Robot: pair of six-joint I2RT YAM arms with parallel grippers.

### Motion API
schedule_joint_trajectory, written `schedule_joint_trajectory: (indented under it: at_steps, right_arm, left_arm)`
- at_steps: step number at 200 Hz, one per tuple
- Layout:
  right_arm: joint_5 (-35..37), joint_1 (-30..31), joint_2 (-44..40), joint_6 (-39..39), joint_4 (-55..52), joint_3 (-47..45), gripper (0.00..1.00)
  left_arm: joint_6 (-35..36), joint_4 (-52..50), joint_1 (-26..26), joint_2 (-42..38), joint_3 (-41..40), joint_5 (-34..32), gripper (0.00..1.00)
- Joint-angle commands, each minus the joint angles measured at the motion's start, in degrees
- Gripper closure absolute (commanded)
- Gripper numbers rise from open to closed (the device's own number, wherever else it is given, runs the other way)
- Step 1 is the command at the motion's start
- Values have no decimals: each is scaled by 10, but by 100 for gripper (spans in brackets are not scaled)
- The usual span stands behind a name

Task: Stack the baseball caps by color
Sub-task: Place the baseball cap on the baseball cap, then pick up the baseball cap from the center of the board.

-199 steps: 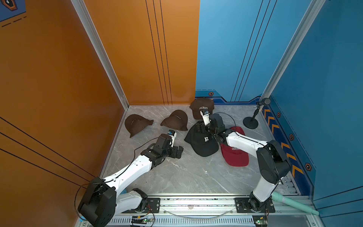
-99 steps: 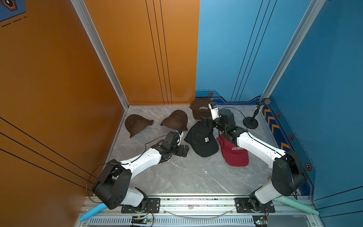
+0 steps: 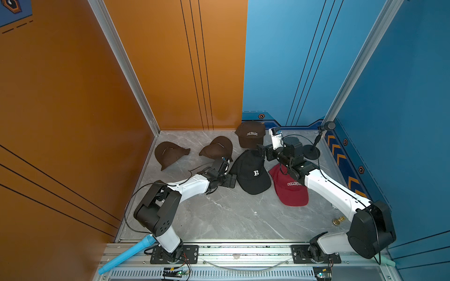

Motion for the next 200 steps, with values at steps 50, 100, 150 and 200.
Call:
schedule_joint_trajectory:
  at_steps: [50, 100, 150, 200]
  right_arm:
    - [-48, 11, 31, 23, -68, 75, 0]
    - [-48, 42, 103, 8, -106, 165, 0]
    - [-49, 54, 124, -7, -128, 190, 0]
    - [-47, 52, 113, -12, -127, 171, 0]
  left_arm:
    - [-12, -58, 78, -191, -62, -88, 2]
    - [-156, -13, 224, -250, -137, 12, 2]
    - [-292, 179, 234, -136, -137, 156, 2]
    - [-383, 409, 226, 11, -121, 210, 2]
